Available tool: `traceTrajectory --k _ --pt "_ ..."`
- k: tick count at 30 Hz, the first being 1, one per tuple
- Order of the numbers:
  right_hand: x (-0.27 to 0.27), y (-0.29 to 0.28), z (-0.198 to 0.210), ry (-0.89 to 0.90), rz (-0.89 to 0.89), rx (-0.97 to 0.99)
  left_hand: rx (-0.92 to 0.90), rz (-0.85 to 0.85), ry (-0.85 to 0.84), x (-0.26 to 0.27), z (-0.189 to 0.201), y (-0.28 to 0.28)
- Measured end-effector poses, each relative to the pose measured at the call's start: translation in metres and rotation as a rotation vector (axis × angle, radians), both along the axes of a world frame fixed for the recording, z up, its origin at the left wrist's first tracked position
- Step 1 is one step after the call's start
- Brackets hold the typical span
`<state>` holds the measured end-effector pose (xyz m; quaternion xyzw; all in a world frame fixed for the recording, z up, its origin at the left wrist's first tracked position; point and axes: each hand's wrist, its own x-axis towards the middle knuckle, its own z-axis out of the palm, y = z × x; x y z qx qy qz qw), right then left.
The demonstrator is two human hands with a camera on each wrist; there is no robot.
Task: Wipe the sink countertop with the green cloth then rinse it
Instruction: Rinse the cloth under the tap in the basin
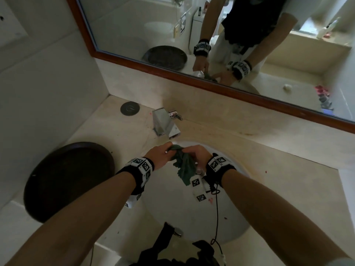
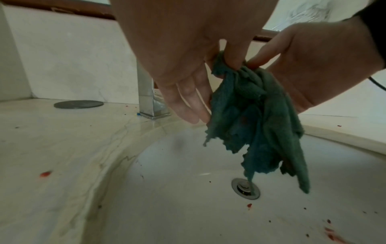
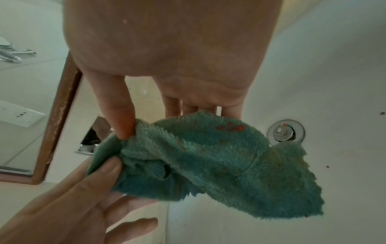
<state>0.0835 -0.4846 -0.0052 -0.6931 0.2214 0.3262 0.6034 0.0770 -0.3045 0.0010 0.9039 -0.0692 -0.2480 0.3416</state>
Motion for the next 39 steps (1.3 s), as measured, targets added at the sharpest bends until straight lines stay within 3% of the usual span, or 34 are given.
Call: traceTrajectory --k 3,7,10,19,39 --pt "0.02 0.001 0.006 -0.061 0.045 -0.014 -0.025 0.035 0.01 0.007 -0.008 0.003" --pt "0.06 0.006 0.003 -0.147 -0.089 -0.078 -0.021 0.044 0.025 0.013 -0.012 0.008" --pt "0.082 0.013 0.002 -0.264 -0.085 -0.137 -0.009 0.045 0.055 0.018 -0.018 0.015" --pt "0.096 0.02 0.004 -0.494 0.0 -0.324 0.035 0.094 0.075 0.029 -0.024 0.032" --pt "0.098 0.014 0.005 -0.401 0.019 -0.348 -0.057 0.196 0.017 0.037 -0.024 0.014"
